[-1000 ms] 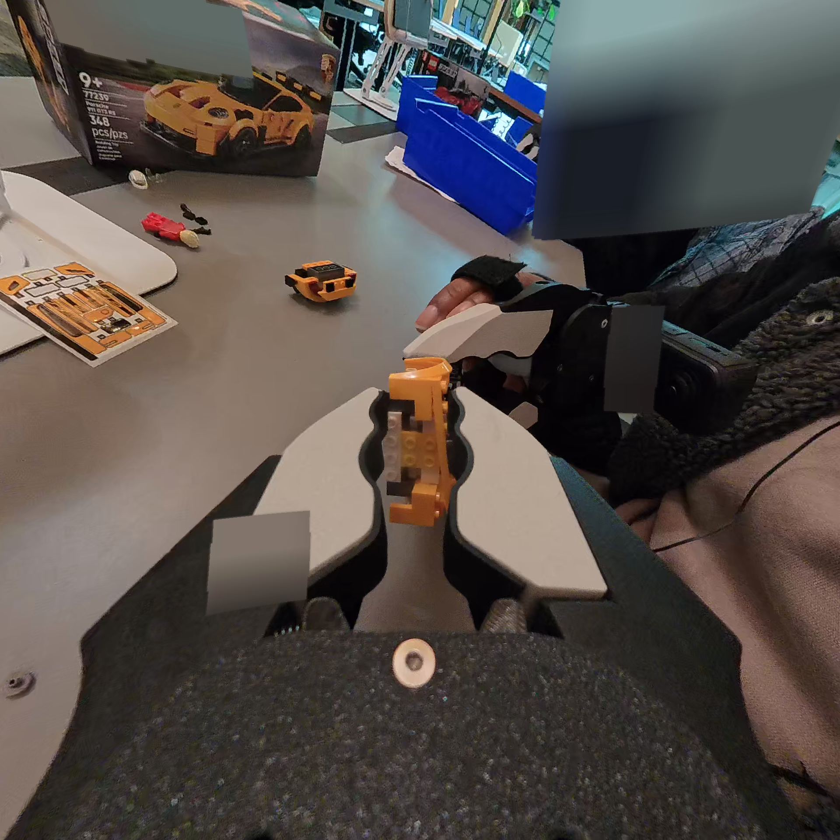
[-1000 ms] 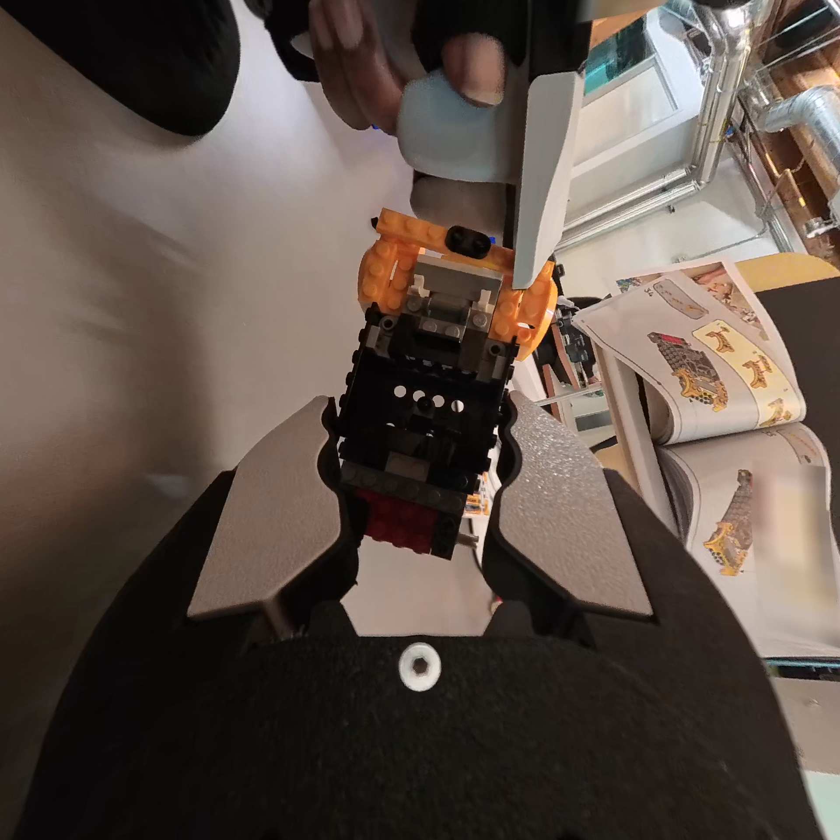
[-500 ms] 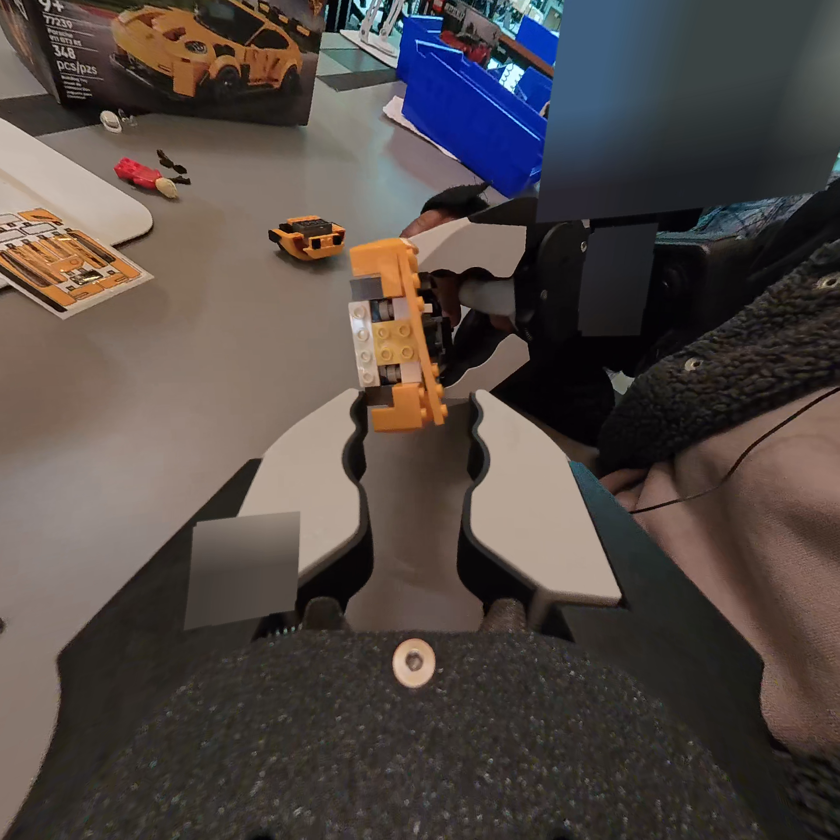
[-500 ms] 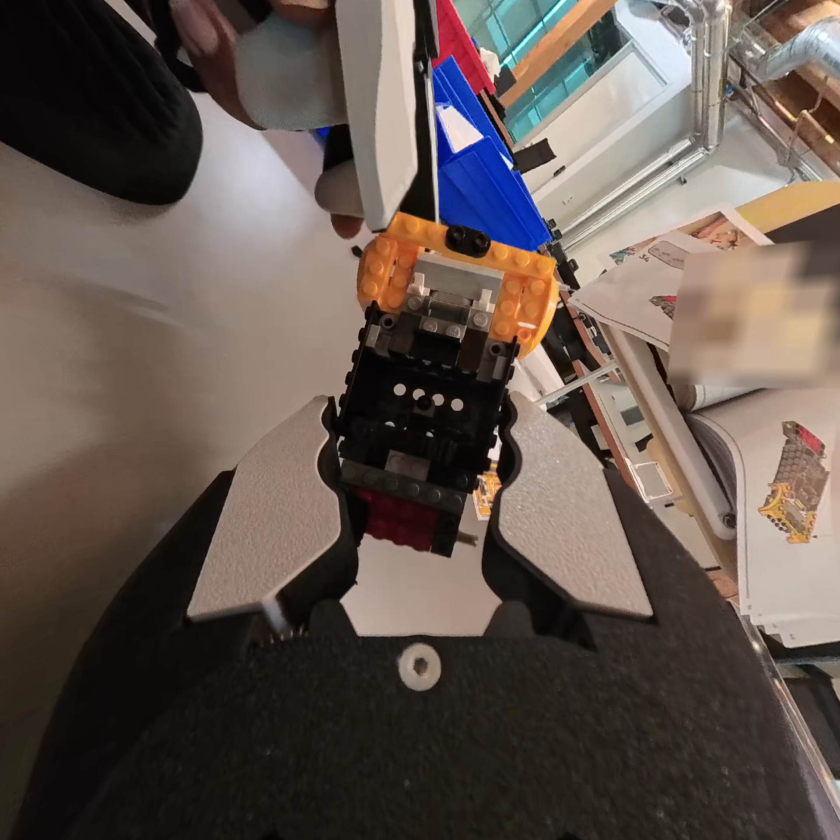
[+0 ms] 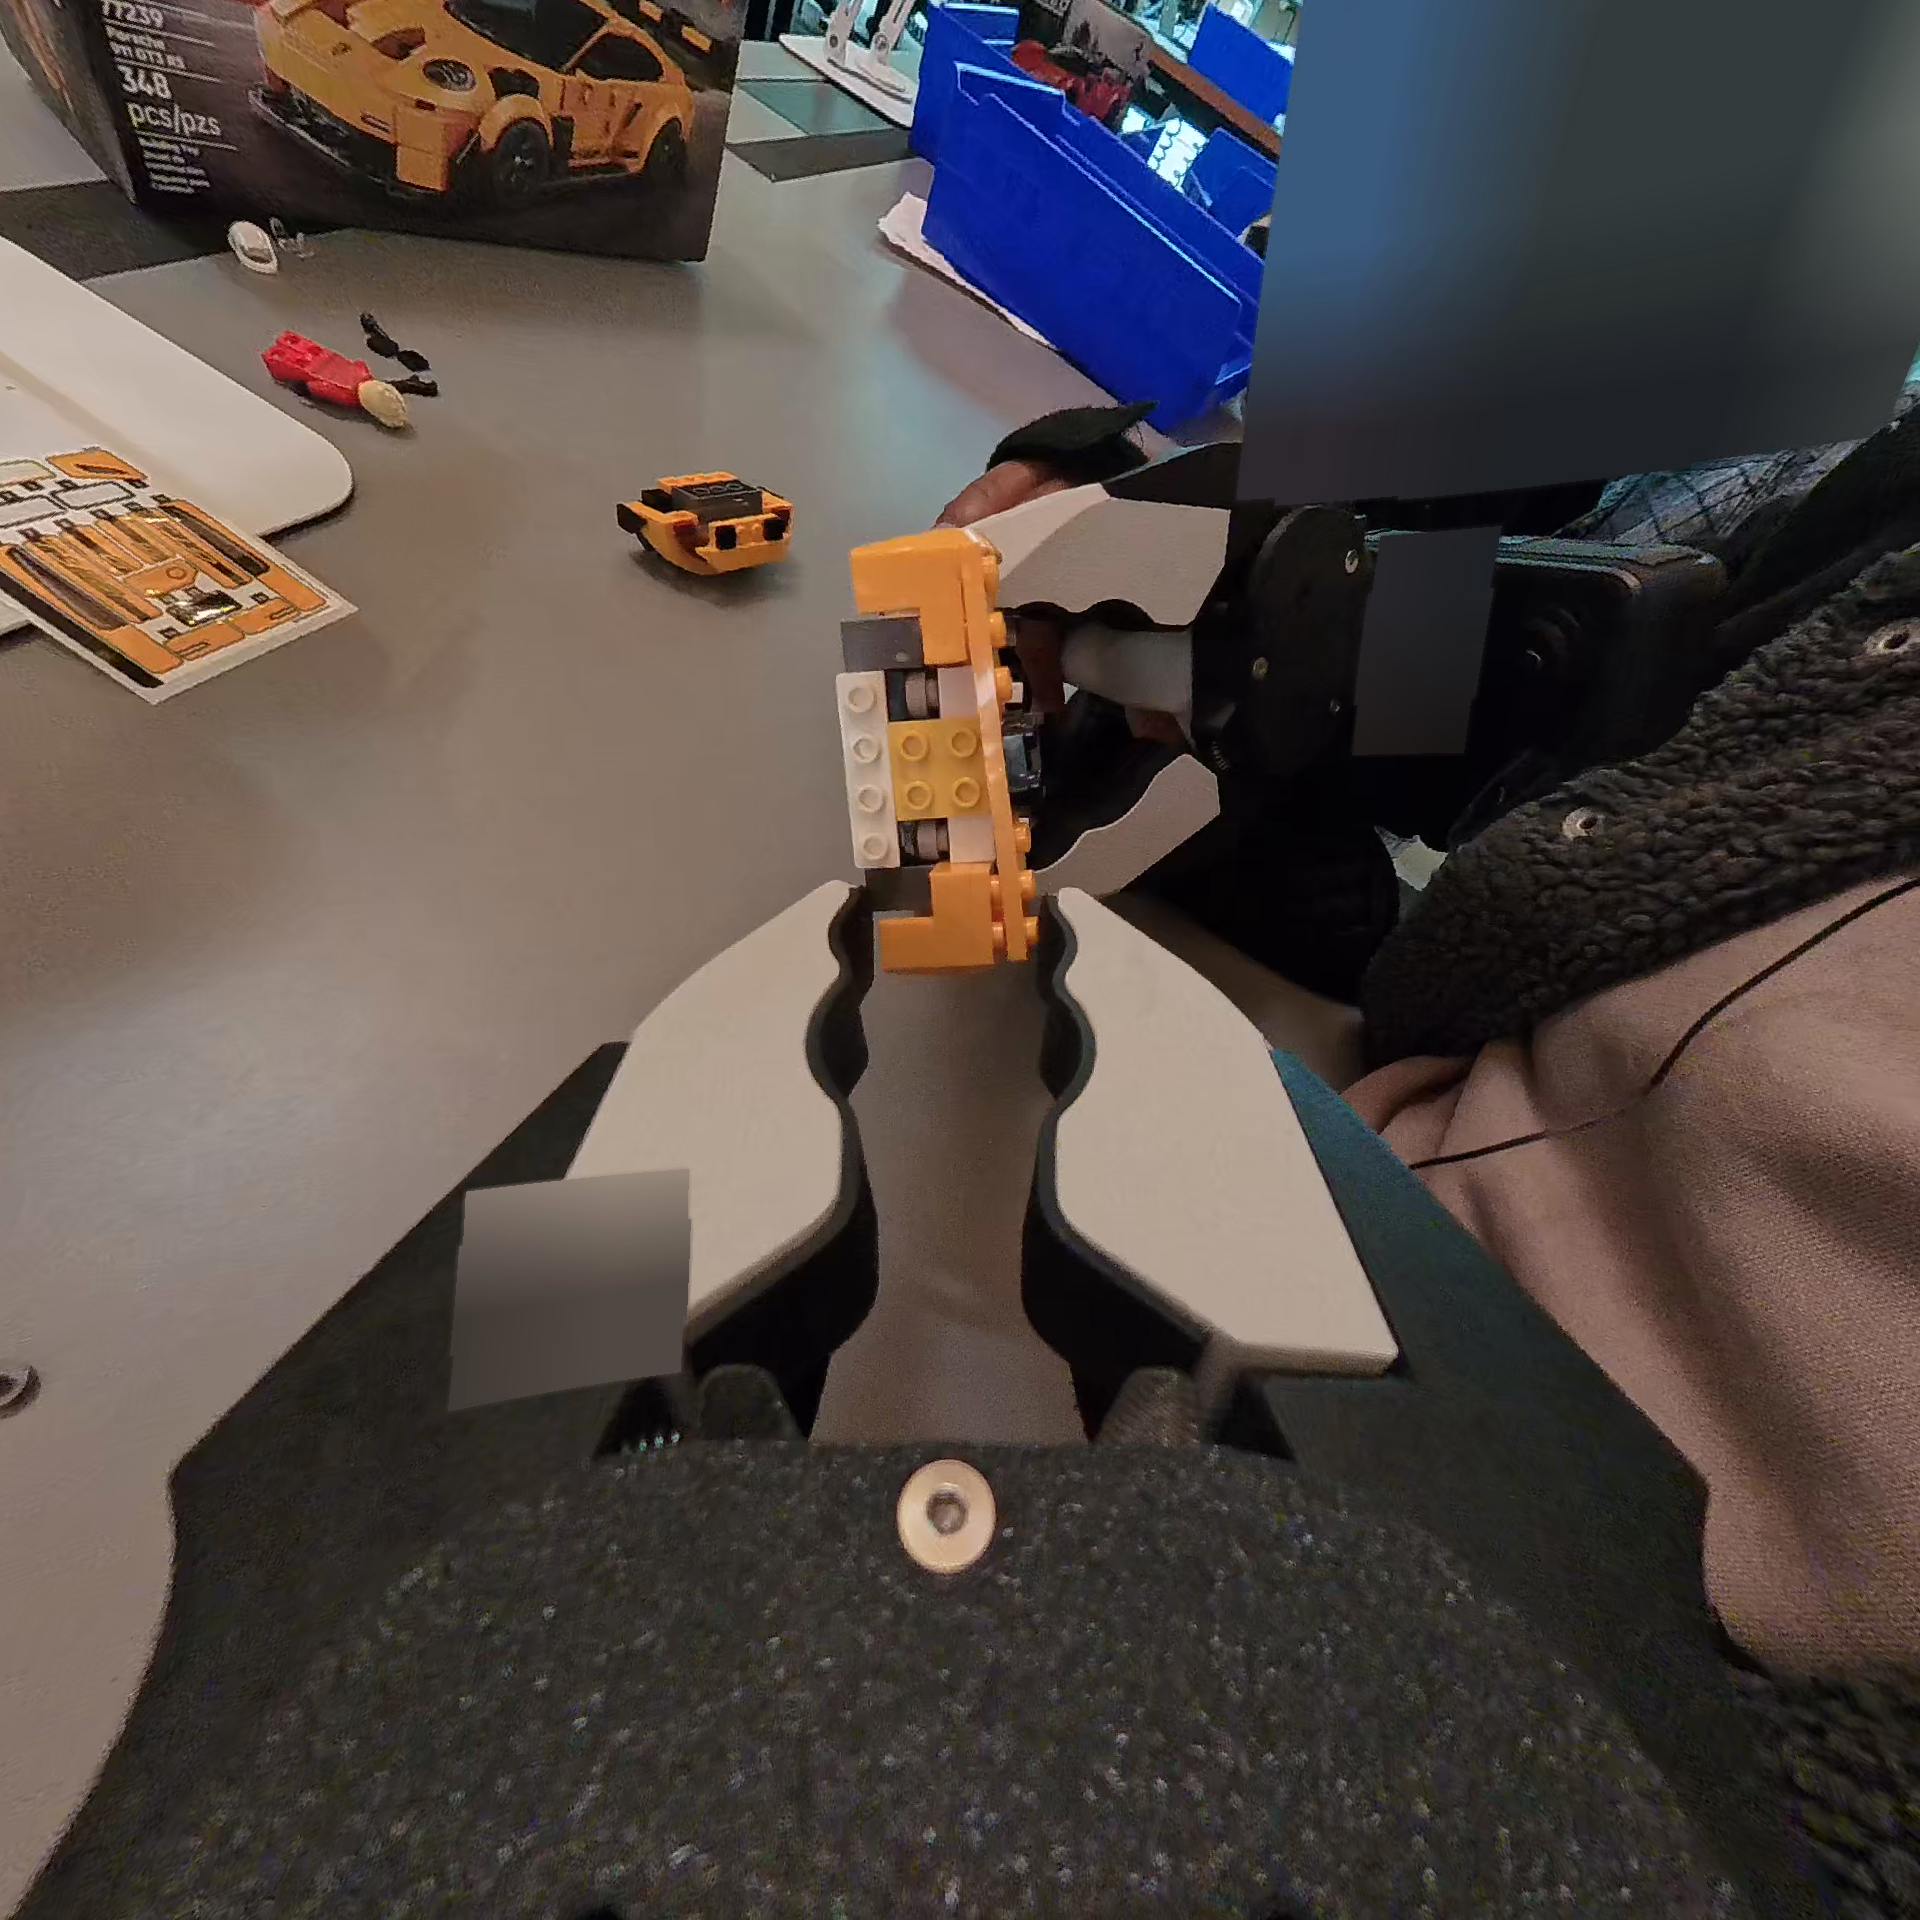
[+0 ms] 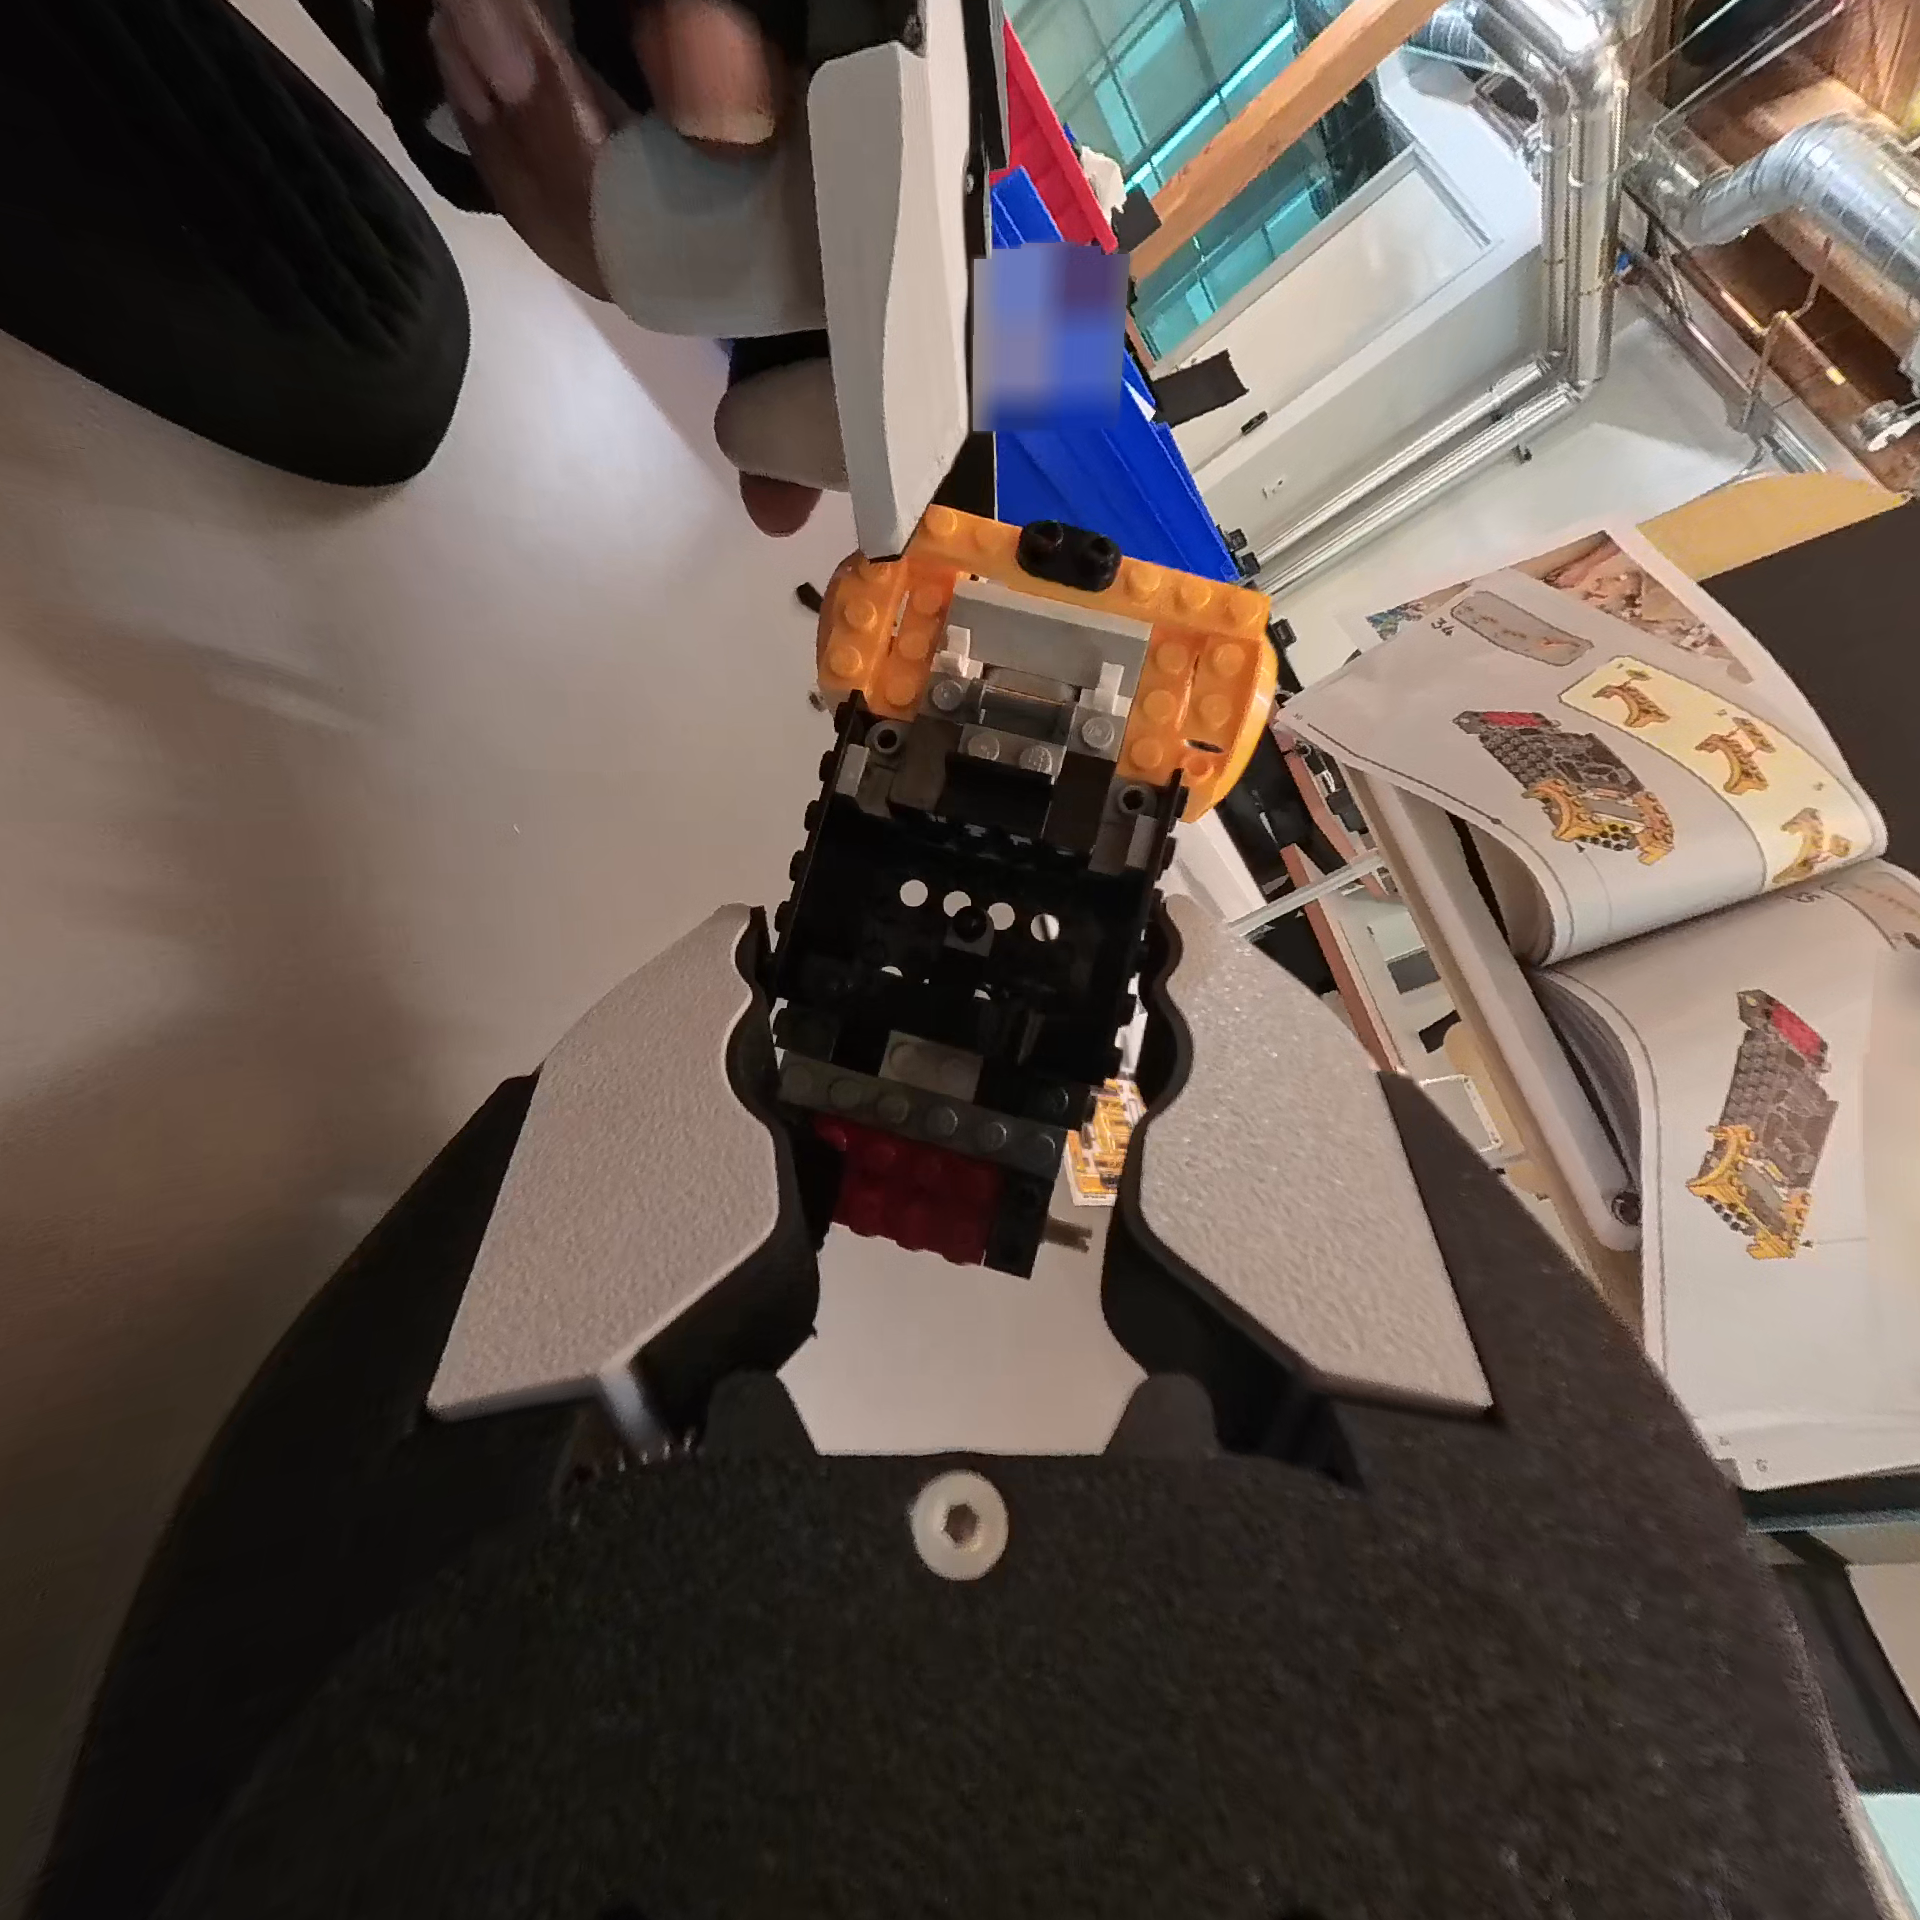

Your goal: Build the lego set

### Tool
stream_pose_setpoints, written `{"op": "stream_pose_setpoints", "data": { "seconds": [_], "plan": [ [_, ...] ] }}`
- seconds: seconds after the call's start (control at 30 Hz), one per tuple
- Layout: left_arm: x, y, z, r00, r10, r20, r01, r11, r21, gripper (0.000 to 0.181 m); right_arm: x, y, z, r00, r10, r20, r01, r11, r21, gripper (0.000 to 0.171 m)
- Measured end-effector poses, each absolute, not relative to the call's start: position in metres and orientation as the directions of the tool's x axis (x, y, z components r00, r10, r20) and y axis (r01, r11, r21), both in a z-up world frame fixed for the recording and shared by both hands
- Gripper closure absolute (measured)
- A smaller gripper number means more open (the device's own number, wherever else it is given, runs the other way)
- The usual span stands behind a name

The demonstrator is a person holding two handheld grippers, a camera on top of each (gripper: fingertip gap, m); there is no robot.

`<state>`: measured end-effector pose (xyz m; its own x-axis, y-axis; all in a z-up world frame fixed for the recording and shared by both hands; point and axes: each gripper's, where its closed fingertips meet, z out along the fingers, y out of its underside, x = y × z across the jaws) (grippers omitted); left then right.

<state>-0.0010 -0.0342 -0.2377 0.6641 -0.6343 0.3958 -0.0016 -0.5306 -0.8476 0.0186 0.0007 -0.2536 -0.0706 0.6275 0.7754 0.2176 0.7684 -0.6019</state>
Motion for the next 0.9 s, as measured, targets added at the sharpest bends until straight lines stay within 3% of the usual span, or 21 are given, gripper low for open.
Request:
{"op": "stream_pose_setpoints", "data": {
  "seconds": [0.9],
  "plan": [
    [-0.0021, -0.0353, -0.2397, 0.702, -0.621, 0.349, -0.042, -0.525, -0.850, 0.152, 0.0181, 0.0005, -0.2531, -0.059, 0.583, 0.810, 0.214, 0.800, -0.561, 0.104]
  ]
}}
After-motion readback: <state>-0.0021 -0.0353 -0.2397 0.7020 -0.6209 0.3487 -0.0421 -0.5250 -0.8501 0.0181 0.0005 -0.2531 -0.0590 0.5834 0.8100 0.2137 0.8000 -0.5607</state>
